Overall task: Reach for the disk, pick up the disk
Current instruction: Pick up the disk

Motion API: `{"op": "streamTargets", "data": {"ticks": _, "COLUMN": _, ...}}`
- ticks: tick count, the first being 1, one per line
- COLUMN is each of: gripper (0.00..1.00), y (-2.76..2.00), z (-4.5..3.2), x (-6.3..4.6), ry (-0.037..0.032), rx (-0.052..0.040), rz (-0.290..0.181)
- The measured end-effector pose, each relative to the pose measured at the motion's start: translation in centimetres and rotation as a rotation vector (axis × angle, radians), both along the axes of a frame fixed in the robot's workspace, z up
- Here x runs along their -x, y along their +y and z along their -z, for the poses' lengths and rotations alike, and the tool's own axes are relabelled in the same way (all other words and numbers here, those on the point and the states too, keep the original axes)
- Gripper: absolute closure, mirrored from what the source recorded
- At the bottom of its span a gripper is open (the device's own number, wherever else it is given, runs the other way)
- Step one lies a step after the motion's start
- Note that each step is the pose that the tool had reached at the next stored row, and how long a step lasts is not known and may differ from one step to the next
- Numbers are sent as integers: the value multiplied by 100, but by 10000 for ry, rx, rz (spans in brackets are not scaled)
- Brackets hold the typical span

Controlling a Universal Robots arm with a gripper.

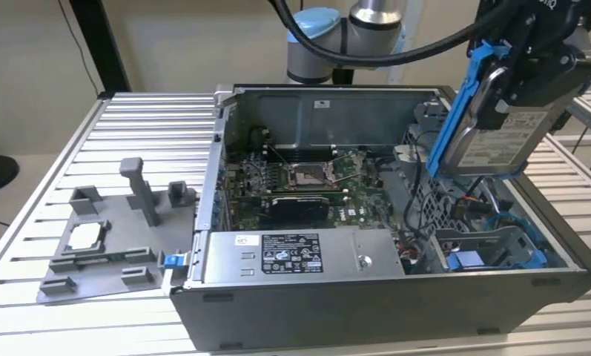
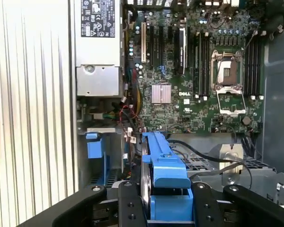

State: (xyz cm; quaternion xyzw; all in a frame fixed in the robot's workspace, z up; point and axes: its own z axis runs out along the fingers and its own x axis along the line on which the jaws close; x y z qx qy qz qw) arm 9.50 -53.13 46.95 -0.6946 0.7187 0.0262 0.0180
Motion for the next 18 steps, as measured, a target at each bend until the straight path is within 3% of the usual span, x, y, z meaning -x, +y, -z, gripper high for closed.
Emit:
{"op": "streamTargets", "data": {"ticks": 4, "gripper": 100, "y": -179, "z": 1, "x": 0, "ry": 0, "rx": 1, "rz": 0}}
{"op": "streamTargets", "data": {"ticks": 7, "gripper": 100, "y": -284, "z": 2, "x": 0, "ry": 0, "rx": 1, "rz": 0}}
{"op": "streamTargets", "data": {"ticks": 10, "gripper": 100, "y": -320, "z": 2, "x": 0, "ry": 0, "rx": 0, "rz": 0}}
{"op": "streamTargets", "data": {"ticks": 18, "gripper": 100, "y": -324, "z": 2, "x": 0, "ry": 0, "rx": 0, "rz": 0}}
